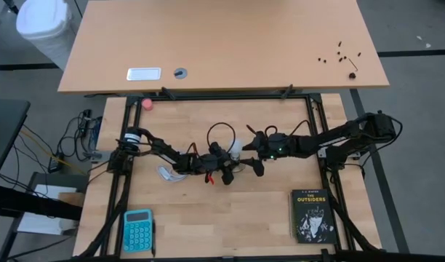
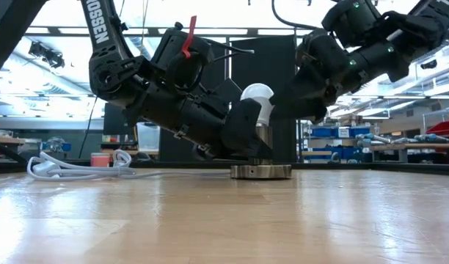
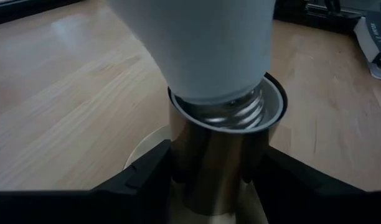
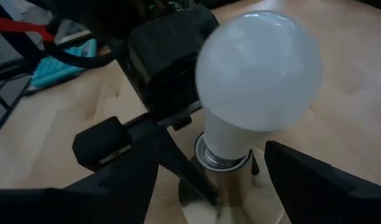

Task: Screw lightbulb
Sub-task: Insert the white lightbulb into the silver lamp

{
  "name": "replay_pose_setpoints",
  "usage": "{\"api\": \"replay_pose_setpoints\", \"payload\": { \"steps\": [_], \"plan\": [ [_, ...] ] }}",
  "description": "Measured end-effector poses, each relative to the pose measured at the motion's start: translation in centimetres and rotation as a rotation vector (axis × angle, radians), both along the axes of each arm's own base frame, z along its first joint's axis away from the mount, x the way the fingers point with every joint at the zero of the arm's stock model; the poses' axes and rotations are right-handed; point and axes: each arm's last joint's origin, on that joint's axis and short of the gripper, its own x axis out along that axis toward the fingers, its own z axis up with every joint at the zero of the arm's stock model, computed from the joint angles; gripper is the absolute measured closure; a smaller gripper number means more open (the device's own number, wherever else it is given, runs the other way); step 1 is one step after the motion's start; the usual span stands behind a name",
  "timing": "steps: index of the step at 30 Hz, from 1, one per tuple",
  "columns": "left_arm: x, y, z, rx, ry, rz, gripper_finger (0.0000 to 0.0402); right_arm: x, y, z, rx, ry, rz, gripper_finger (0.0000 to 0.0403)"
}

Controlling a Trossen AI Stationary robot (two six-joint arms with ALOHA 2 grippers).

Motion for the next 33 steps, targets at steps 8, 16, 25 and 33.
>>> {"api": "replay_pose_setpoints", "payload": {
  "steps": [8, 16, 25, 33],
  "plan": [
    [0.0, 0.0, 0.0, 0.003, -0.003, -0.001, 0.0194, 0.1, 0.6, 0.0, 0.019, 0.028, 0.07, 0.0109],
    [0.0, 0.0, 0.0, 0.007, -0.002, -0.002, 0.0194, -0.1, 0.2, -0.4, -0.004, 0.07, -0.052, 0.012],
    [0.0, 0.0, 0.1, 0.011, -0.006, 0.0, 0.0194, 0.8, -0.7, -1.1, 0.067, 0.014, 0.013, 0.0096],
    [0.0, -0.2, 0.0, 0.011, -0.002, -0.004, 0.0194, 2.1, -1.0, -2.6, -0.012, -0.062, 0.111, 0.0066]
  ]
}}
